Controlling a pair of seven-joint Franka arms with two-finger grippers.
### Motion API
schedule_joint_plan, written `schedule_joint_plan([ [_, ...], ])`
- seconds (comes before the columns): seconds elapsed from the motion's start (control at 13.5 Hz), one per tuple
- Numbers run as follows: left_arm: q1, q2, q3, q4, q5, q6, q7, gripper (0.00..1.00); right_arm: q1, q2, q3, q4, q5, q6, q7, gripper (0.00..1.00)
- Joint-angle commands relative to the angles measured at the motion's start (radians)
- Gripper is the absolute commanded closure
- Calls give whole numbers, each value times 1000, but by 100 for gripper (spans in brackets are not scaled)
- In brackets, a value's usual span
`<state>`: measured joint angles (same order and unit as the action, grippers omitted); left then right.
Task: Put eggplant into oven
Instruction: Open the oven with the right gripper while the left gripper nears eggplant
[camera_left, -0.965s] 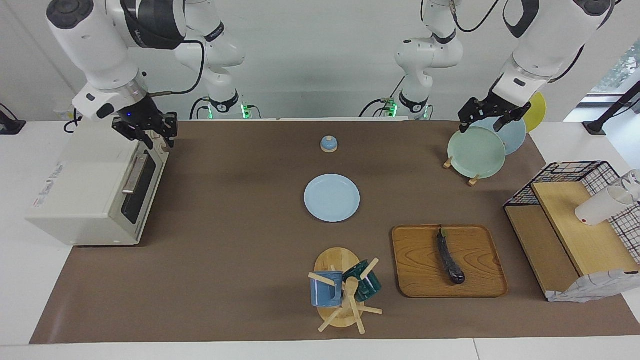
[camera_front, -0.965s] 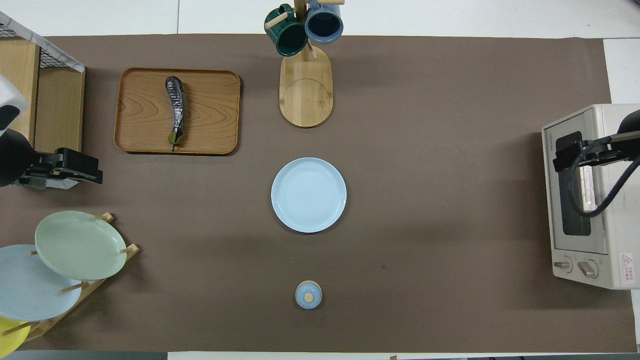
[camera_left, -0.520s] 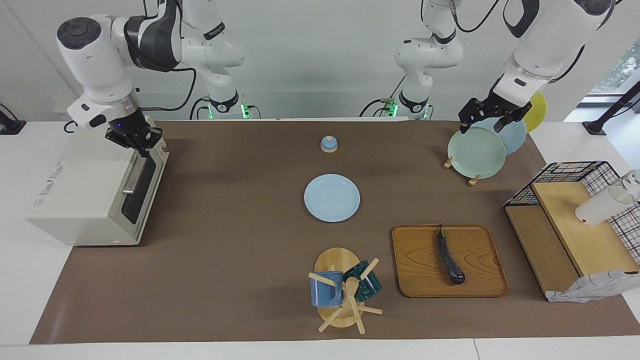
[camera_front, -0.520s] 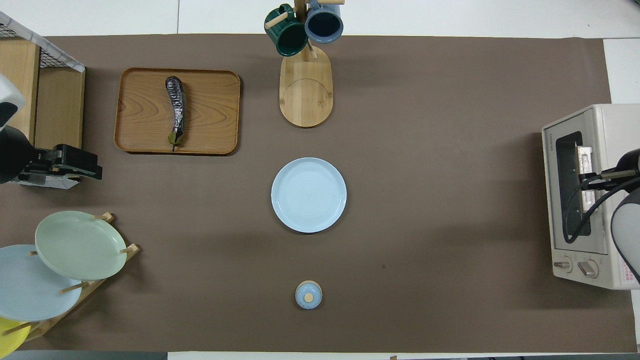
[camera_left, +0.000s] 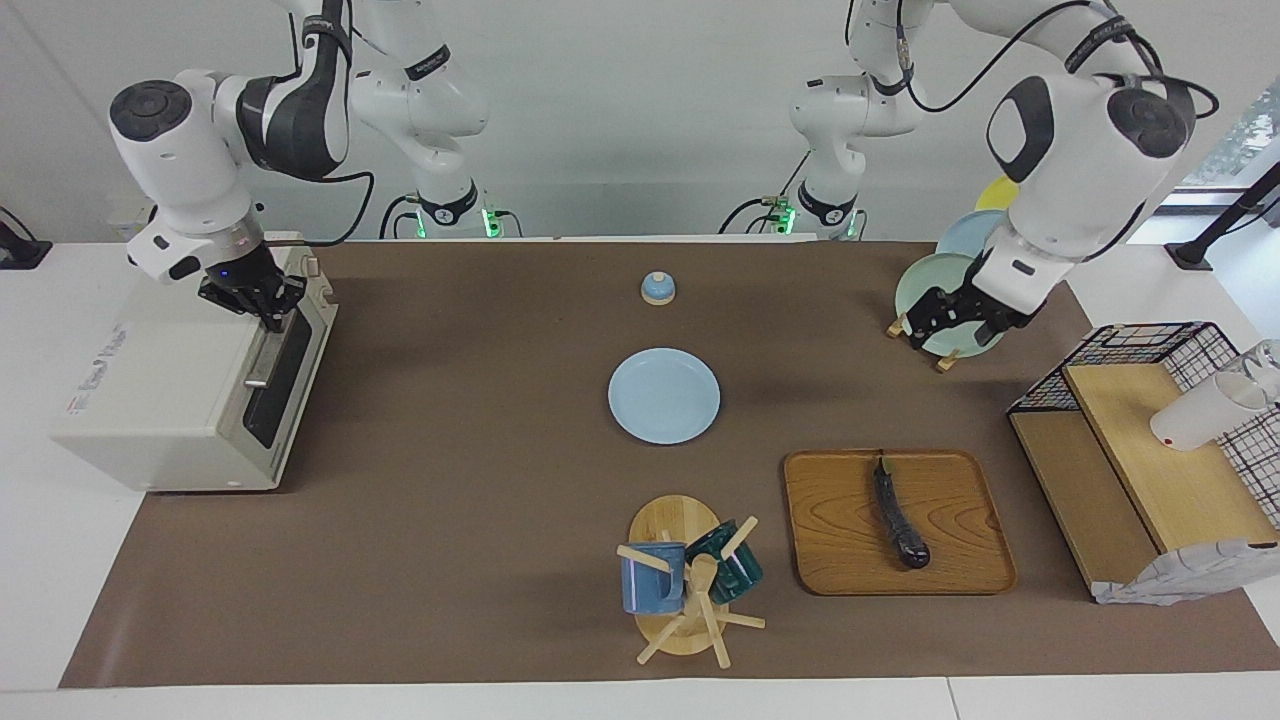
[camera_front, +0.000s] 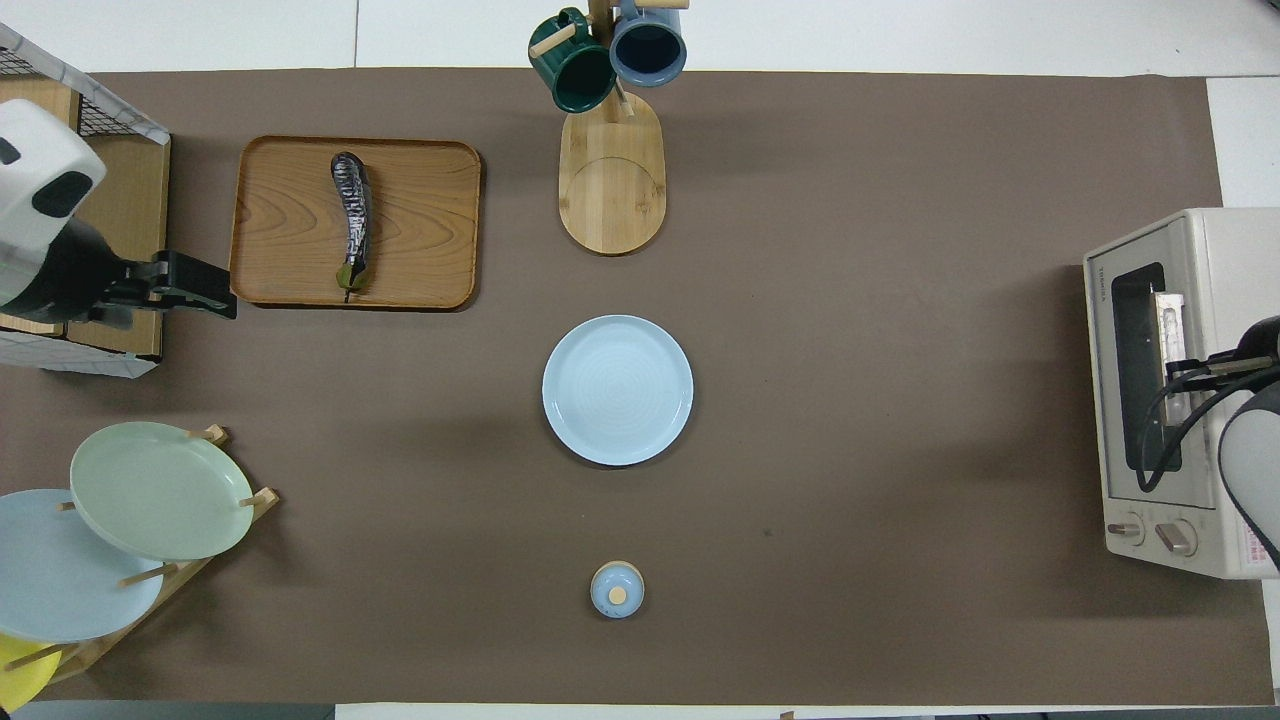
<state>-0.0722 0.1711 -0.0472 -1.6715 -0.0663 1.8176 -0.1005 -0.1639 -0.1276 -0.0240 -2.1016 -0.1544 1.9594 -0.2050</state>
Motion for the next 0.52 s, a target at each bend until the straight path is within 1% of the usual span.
schedule_joint_plan([
  [0.0, -20, 114, 3, 7, -10, 136, -4, 0, -11, 11, 9, -60, -4, 76, -8, 100],
  [0.15, -32, 183, 3, 7, -10, 230, -2, 0, 17, 22, 12, -93, 33, 110, 38, 100],
  [0.3, -55, 263, 4, 10, 2, 331, -1, 0, 88, 46, 10, -103, 61, 143, 94, 100],
  [0.45, -57, 304, 6, 0, 6, 411, 48, 0, 115, 87, 12, -104, 68, 211, 107, 100],
])
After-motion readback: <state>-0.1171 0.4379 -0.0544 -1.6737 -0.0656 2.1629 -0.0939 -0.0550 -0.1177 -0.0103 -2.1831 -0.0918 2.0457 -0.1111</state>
